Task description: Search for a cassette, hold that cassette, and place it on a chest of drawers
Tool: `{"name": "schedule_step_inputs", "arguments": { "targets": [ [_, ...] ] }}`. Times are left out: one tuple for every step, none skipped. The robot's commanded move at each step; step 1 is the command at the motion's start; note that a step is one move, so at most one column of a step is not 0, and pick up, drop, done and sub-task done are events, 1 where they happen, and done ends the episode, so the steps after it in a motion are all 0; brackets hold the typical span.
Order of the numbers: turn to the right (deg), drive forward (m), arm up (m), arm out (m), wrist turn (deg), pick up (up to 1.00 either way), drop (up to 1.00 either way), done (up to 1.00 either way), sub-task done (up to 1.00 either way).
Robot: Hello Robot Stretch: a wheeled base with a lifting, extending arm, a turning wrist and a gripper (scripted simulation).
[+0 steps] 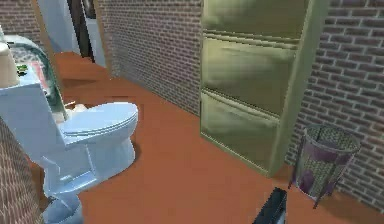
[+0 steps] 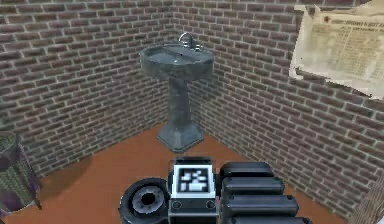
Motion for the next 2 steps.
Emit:
{"name": "schedule_step_inputs", "arguments": {
  "targets": [
    [0.0,1.0,0.0,0.0,0.0,0.0,0.0,0.0,0.0],
    [-3.0,0.0,0.0,0.0,0.0,0.0,0.0,0.0,0.0]
  ]
}}
